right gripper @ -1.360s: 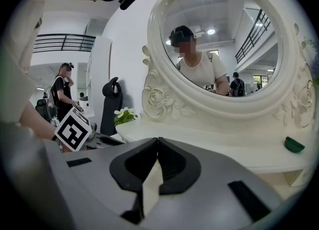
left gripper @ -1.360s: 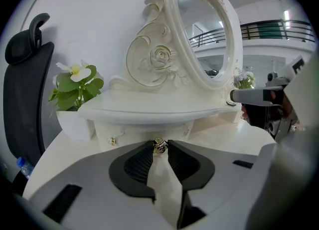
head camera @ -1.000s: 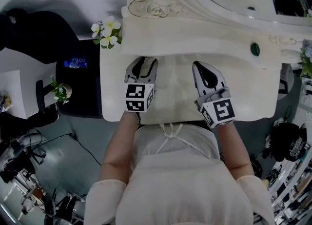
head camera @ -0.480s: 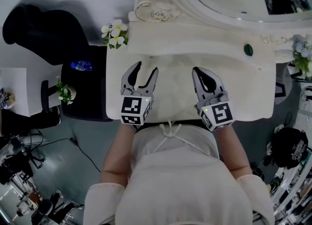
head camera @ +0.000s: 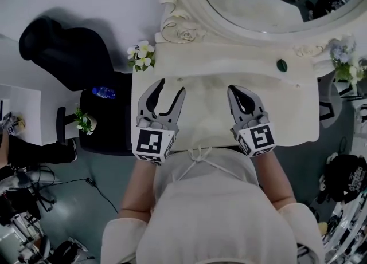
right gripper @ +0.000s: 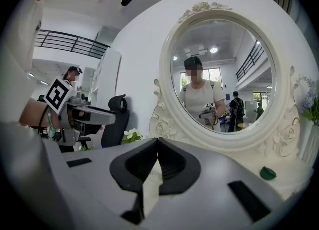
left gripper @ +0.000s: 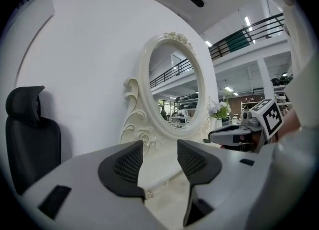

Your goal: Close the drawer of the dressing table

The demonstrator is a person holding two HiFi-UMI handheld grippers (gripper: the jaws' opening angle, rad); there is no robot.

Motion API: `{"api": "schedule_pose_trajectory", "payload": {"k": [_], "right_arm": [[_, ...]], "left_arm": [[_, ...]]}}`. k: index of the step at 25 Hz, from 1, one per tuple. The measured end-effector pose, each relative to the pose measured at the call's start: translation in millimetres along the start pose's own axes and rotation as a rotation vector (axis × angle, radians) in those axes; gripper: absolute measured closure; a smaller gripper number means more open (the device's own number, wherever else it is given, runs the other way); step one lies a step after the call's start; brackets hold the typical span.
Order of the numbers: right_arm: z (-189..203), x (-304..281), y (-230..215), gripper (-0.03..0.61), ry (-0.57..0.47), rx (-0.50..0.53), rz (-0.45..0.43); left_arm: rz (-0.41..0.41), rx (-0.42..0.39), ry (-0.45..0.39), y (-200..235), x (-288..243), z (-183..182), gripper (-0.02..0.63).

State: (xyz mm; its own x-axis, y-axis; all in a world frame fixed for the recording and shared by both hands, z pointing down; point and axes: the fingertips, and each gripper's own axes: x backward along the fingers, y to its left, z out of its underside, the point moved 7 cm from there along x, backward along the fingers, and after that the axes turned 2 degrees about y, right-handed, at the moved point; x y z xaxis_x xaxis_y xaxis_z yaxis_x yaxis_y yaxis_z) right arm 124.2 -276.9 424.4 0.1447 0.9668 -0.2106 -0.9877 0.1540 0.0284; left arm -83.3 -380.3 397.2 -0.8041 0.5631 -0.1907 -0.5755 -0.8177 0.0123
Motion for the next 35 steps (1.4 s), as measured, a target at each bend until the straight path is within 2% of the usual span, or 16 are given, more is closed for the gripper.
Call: {"api": "schedule_pose_trajectory", "payload": {"k": [2,5,12,15,19,35], "right_arm": [[-6,3,0,0.572,-0.015,0.003,0.0],[-13,4,0,0.572,-0.036,0.003,-0.001],[-22,6,0,0.572,-0.058,0.004,-0.008],[-26,6,0,0.574,-0.063,0.01,-0.018],[-31,6,2,0.574,-0.071,0.024,-0.037],[-35,2,4,0.577,-0.079,0.031,-0.058]], "left_arm": [[0.015,-0.026,-0.011,-3,5,-9,0.404],[0.003,-0.073,-0.032,-3,14,-20,0.478],[-0.015,-0.056,-0.031,-3,22,-34,0.567],[-0.013,-0.051,-0.063,-3,20,-37,0.588],[-0.002,-0.029,-0.067,-2,19,-37,0.594],[0.044,-0.036,-0.053,-5,16,-37,0.594]]}}
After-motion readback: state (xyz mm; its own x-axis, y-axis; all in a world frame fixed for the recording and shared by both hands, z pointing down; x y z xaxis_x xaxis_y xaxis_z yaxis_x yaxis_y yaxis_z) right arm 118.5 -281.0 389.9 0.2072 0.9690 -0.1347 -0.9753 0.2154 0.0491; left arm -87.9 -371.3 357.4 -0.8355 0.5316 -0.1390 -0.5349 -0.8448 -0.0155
